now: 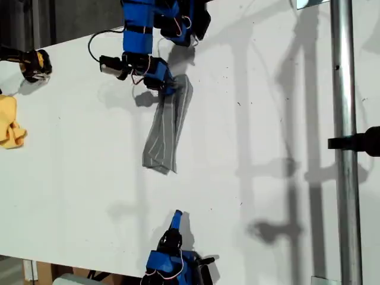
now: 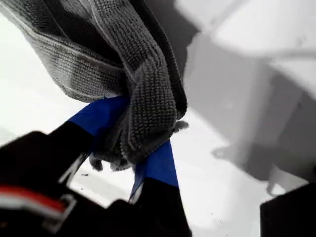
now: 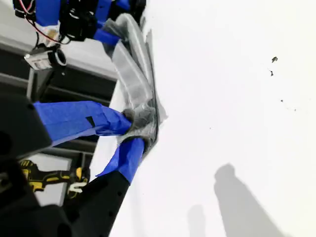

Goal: Grasp corners of a towel and fold twice.

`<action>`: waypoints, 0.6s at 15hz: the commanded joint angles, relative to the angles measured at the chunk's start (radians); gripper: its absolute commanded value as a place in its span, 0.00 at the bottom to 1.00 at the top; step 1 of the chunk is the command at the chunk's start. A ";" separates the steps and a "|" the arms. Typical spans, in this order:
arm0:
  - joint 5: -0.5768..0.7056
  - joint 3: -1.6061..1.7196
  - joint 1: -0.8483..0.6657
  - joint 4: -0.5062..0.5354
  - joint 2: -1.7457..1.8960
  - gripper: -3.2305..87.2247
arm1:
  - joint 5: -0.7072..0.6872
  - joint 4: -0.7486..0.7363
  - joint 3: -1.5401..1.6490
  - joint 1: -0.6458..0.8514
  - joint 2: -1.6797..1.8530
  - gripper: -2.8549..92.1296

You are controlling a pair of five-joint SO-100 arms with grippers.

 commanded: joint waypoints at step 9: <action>0.002 -0.041 -0.003 -0.003 0.008 0.10 | -0.014 -0.067 0.066 -0.083 0.417 0.03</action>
